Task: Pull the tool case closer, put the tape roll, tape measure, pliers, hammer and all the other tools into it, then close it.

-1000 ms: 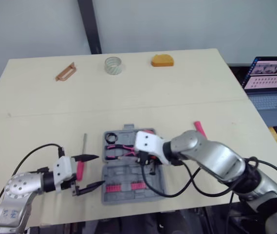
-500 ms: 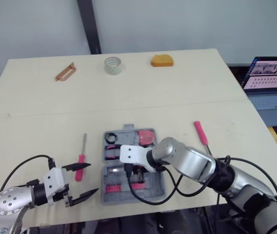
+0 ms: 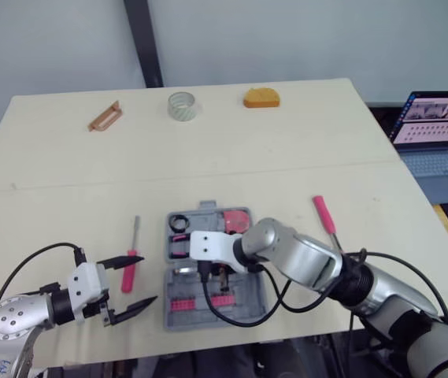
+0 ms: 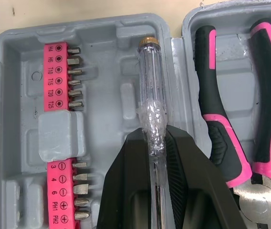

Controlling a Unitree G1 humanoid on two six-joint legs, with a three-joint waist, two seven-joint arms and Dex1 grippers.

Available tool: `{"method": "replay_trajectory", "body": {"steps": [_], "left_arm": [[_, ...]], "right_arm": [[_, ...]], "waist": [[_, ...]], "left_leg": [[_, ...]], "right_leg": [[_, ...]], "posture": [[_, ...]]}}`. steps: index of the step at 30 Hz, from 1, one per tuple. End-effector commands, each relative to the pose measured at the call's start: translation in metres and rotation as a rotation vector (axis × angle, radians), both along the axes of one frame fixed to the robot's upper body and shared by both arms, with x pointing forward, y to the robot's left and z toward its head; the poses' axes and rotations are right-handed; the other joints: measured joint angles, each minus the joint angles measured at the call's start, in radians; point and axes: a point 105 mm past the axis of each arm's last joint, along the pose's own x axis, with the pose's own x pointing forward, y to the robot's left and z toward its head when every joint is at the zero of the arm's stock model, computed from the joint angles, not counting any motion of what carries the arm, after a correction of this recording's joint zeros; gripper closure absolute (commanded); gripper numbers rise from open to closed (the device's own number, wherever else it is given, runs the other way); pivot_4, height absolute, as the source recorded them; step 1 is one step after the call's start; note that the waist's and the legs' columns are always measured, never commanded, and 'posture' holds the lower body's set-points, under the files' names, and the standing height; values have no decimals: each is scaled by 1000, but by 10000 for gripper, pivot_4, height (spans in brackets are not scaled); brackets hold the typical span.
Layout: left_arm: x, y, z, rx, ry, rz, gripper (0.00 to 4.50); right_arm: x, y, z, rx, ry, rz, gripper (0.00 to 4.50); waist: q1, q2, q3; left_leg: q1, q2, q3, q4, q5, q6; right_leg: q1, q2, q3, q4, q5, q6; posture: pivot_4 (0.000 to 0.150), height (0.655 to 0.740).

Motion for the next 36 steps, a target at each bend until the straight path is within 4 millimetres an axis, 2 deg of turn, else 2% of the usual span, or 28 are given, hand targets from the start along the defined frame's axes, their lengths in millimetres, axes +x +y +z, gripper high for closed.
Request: {"method": "replay_trajectory", "body": {"steps": [1, 30, 36], "left_arm": [[-1, 0, 6, -1, -15, -13, 0], [-1, 1, 5, 3, -7, -4, 0], [1, 0, 4, 0, -7, -4, 0]], "right_arm": [[-5, 7, 2, 7, -10, 49, 44755], [-1, 12, -2, 14, -16, 65, 44755], [0, 11, 0, 19, -19, 64, 16240]], "waist": [[-1, 0, 0], [-3, 0, 0], [-3, 0, 0]], "left_leg": [[0, 0, 0, 0, 0, 0], [0, 0, 0, 0, 0, 0], [0, 0, 0, 0, 0, 0]], "right_leg": [[0, 0, 0, 0, 0, 0], [0, 0, 0, 0, 0, 0], [0, 0, 0, 0, 0, 0]], "posture": [[1500, 7400], [1500, 7400], [1500, 7400]]}}
